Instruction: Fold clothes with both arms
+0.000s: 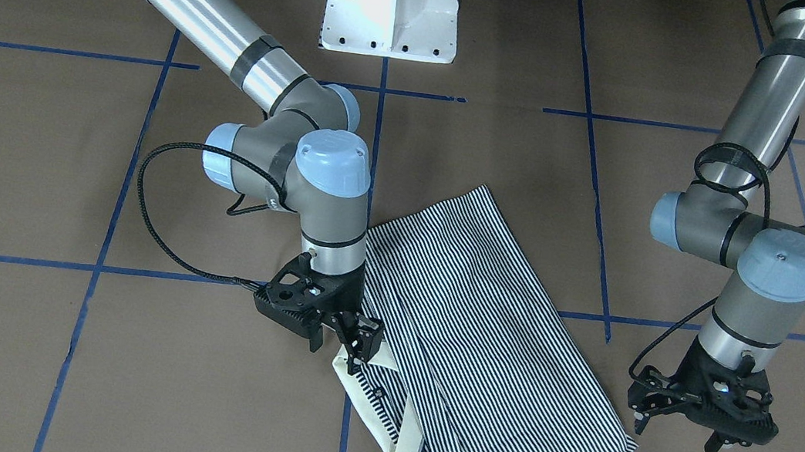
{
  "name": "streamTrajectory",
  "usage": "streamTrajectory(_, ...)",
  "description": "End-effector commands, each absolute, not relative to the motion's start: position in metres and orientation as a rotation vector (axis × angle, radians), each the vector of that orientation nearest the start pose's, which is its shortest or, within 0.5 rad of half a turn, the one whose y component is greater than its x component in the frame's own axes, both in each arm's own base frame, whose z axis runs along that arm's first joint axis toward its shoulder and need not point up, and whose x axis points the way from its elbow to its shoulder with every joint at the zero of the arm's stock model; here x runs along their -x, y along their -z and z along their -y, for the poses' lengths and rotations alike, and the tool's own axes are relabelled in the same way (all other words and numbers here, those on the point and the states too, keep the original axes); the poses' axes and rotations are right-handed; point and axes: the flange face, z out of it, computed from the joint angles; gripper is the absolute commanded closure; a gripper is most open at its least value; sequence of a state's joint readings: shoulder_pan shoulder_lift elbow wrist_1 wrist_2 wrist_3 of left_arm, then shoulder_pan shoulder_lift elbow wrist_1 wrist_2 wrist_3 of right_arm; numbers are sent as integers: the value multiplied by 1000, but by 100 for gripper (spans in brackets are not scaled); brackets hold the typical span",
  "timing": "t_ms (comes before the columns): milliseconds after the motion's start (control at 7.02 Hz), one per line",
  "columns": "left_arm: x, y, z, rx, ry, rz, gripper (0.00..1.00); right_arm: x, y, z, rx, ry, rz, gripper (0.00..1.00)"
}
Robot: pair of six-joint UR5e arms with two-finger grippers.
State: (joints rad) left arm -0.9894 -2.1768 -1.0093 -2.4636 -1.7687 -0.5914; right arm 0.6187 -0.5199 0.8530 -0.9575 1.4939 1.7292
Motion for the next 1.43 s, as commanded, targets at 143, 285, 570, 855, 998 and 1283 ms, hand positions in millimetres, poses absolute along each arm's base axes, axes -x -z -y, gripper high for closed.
streamTrajectory(143, -329, -472, 707, -673, -73, -673, 0, 646, -228, 615, -291, -749, 920, 53)
streamTrajectory(285, -330, -472, 707, -672, -73, -674, 0, 646, -231, 615, -288, -745, 915, 100)
streamTrajectory(570, -330, -470, 707, -675, -74, -678, 0, 641, -221, 616, -298, -725, 928, 100)
streamTrajectory(855, -331, -461, 705, -688, -76, -687, 0, 595, -233, 595, -311, -720, 949, 100)
streamTrajectory(998, -333, -457, 704, -692, -81, -693, 0, 566, -257, 571, -299, -716, 937, 100)
streamTrajectory(1283, -335, -455, 703, -694, -82, -695, 0, 519, -307, 528, -304, -710, 944, 100)
